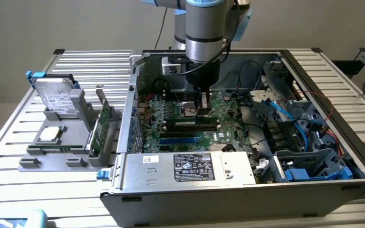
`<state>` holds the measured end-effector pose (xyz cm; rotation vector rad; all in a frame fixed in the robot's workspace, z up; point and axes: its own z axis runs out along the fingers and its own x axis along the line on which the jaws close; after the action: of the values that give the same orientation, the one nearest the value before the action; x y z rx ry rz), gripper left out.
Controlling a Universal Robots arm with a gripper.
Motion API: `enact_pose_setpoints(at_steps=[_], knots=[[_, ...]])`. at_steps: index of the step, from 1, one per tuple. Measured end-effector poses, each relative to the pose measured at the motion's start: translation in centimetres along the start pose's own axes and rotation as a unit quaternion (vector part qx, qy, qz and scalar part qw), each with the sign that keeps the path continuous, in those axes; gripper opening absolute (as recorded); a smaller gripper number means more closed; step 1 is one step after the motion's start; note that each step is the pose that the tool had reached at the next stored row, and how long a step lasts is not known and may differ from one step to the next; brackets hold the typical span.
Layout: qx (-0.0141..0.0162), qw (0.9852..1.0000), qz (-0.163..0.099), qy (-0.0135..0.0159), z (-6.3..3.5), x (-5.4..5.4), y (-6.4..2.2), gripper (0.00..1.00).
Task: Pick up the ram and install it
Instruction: 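Insert the ram into the slot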
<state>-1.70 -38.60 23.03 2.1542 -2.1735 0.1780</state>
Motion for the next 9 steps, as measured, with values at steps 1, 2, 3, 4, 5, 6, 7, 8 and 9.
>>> enact_pose_setpoints(at_steps=[1,2,3,4,5,6,7,8,9], knots=[[0.0001,1.0000,0.000,0.0006,0.04,-0.02,0.01,0.13],[0.0002,1.0000,0.000,0.0010,0.06,-0.03,0.02,0.13],[0.0003,1.0000,0.000,0.0013,0.07,-0.04,0.02,0.13],[0.0006,1.0000,0.000,0.0015,0.09,-0.05,0.03,0.13],[0.0008,1.0000,0.000,0.0015,0.11,-0.06,0.03,0.13],[0.0011,1.0000,0.000,0.0016,0.13,-0.08,0.03,0.13],[0.0013,1.0000,0.000,0.0018,0.15,-0.10,0.04,0.13],[0.0015,1.0000,0.000,0.0019,0.16,-0.13,0.05,0.13],[0.0018,1.0000,0.000,0.0020,0.18,-0.15,0.05,0.13]])
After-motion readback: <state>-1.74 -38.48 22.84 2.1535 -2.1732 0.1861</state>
